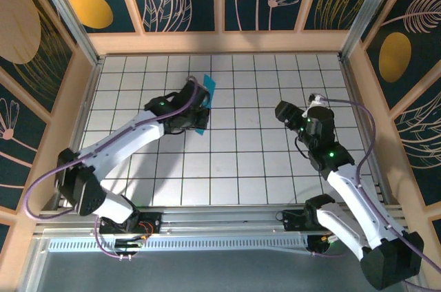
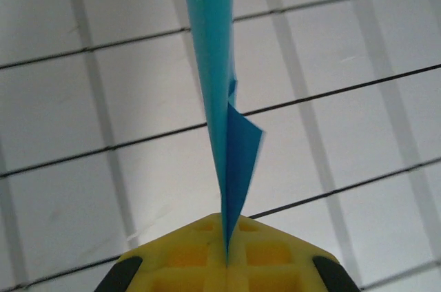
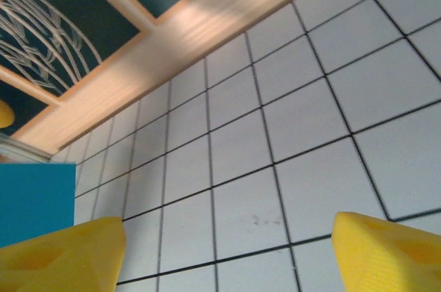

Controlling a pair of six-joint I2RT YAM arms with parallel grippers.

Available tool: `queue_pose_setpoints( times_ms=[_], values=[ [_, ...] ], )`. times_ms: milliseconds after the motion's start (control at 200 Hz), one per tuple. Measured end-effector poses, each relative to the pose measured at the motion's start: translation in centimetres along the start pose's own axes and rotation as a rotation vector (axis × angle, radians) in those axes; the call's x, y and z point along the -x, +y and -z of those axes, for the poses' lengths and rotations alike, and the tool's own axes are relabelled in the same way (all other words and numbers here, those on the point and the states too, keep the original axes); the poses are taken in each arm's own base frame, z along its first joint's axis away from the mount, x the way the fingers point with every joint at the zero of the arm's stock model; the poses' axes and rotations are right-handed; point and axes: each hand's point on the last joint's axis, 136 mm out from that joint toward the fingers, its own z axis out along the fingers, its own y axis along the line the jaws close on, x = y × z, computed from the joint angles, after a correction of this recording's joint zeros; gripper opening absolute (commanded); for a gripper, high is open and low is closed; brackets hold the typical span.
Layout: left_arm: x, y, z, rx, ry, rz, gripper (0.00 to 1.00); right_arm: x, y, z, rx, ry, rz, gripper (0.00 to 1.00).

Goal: Fold a paper plane with a square sheet of paper (fold left side to right side)
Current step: Turn over the paper at the center of the table.

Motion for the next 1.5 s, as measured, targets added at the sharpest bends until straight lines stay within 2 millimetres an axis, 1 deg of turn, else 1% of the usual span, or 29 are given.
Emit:
queue_pose_setpoints(
  times_ms=[65, 110, 210, 315, 425, 521, 581, 691, 771, 911, 1061, 1151, 1311, 1436, 1496],
  values=[
    [-1.1, 1.4, -0.9, 0.151, 0.040, -0.027, 0.00, 0.1, -1.1, 0.1, -0.030, -0.007, -0.008, 0.84],
    [-1.6, 2.3, -1.2, 0.243, 0.057, -0.046, 0.00, 0.3, -1.6, 0.2, -0.042, -0.016, -0.014, 0.86],
    [-2.2, 3.3, -1.6, 0.408, 0.075, -0.076, 0.00, 0.8, -2.3, 0.4, -0.061, -0.037, -0.025, 0.86],
    [-2.9, 3.3, -2.8, 0.525, 0.093, -0.116, 0.00, 1.0, -2.9, 0.5, -0.073, -0.047, -0.035, 0.86],
    [-4.8, 2.8, -5.2, 0.591, 0.148, -0.153, 0.00, 0.8, -3.4, 0.4, -0.077, -0.038, -0.041, 0.86],
    [-6.3, 2.3, -7.1, 0.616, 0.201, -0.173, 0.00, 0.5, -3.8, 0.4, -0.081, -0.029, -0.046, 0.86],
    [-7.0, 1.6, -8.2, 0.610, 0.227, -0.176, 0.00, 0.4, -4.0, 0.3, -0.081, -0.026, -0.049, 0.86],
    [-7.1, -0.1, -9.4, 0.559, 0.249, -0.150, 0.00, 0.3, -3.8, 0.3, -0.068, -0.018, -0.056, 0.86],
    [-7.3, -1.6, -9.8, 0.491, 0.264, -0.117, 0.06, 0.3, -3.7, 0.4, -0.060, -0.014, -0.058, 0.86],
    [-7.8, -4.1, -10.9, 0.366, 0.298, -0.061, 0.20, -0.1, -3.7, 0.3, -0.049, 0.002, -0.063, 0.86],
    [-8.3, -6.1, -12.5, 0.290, 0.341, -0.040, 0.32, -0.4, -3.5, 0.2, -0.033, 0.016, -0.073, 0.86],
    [-8.5, -7.1, -12.9, 0.250, 0.361, -0.036, 0.37, -0.5, -3.4, 0.2, -0.024, 0.024, -0.074, 0.86],
    [-7.8, -9.3, -13.2, 0.134, 0.375, 0.001, 0.43, -1.2, -3.1, -0.2, -0.007, 0.060, -0.076, 0.86],
    [-7.2, -10.4, -13.5, 0.053, 0.388, 0.038, 0.48, -1.8, -3.0, -0.5, 0.003, 0.093, -0.078, 0.86],
    [-6.5, -10.9, -13.4, 0.002, 0.380, 0.058, 0.50, -2.2, -2.9, -0.7, 0.013, 0.114, -0.079, 0.82]
  ],
)
